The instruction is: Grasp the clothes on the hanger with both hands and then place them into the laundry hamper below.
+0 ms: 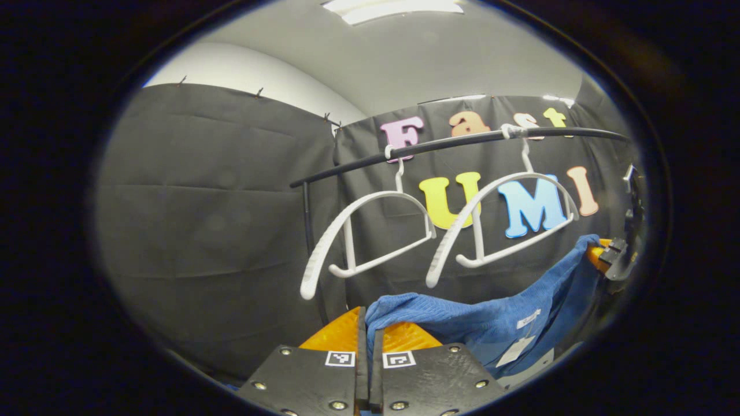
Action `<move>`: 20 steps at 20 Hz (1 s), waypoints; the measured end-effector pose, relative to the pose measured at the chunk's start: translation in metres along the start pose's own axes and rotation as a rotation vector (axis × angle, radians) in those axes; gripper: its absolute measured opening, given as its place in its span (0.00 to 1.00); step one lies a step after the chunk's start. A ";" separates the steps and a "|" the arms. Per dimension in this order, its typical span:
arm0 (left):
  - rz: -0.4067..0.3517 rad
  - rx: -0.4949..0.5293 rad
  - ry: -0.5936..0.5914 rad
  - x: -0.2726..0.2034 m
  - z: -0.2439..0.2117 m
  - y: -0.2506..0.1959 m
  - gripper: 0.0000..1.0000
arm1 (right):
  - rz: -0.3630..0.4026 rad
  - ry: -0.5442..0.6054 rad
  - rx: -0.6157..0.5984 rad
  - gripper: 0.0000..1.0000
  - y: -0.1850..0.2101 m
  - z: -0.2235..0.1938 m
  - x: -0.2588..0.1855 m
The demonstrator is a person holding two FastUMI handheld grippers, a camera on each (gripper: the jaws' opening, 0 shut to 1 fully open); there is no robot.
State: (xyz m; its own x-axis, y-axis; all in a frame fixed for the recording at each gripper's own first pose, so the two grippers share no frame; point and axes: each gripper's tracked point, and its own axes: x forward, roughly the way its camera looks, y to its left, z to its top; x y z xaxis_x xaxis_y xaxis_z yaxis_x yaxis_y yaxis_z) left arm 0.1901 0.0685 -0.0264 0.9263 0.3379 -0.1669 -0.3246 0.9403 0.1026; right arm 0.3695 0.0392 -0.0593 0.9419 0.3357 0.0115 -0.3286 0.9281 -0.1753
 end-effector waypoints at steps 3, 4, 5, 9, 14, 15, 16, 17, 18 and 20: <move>-0.056 -0.031 -0.019 -0.025 0.011 0.000 0.01 | -0.001 -0.016 0.013 0.03 0.010 0.025 -0.037; -0.073 -0.037 -0.029 -0.031 0.014 0.000 0.02 | 0.002 -0.020 0.018 0.03 0.014 0.033 -0.049; -0.096 -0.044 -0.041 -0.040 0.020 -0.002 0.01 | 0.007 -0.024 0.020 0.03 0.020 0.042 -0.062; -0.188 -0.078 -0.075 -0.074 0.033 -0.009 0.01 | 0.024 -0.040 0.037 0.03 0.047 0.073 -0.111; -0.278 -0.135 -0.065 -0.106 0.024 -0.019 0.01 | 0.069 -0.033 0.077 0.03 0.093 0.090 -0.163; -0.295 -0.142 -0.061 -0.111 0.019 -0.022 0.02 | 0.081 -0.026 0.087 0.03 0.103 0.090 -0.171; -0.314 -0.149 -0.054 -0.116 0.015 -0.026 0.02 | 0.092 -0.019 0.093 0.03 0.112 0.089 -0.180; -0.331 -0.155 -0.043 -0.122 0.009 -0.031 0.01 | 0.104 -0.011 0.099 0.03 0.121 0.086 -0.186; -0.346 -0.161 -0.033 -0.127 0.002 -0.036 0.01 | 0.117 -0.001 0.103 0.03 0.130 0.083 -0.192; -0.374 -0.168 -0.018 -0.134 -0.011 -0.044 0.02 | 0.142 0.032 0.118 0.03 0.146 0.072 -0.201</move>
State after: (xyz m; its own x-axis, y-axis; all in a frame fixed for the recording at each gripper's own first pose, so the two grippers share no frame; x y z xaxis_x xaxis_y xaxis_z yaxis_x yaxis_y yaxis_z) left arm 0.0781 -0.0180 -0.0189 0.9891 -0.0274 -0.1450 0.0094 0.9923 -0.1235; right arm 0.1271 0.1185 -0.0166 0.8866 0.4610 -0.0372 -0.4624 0.8849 -0.0562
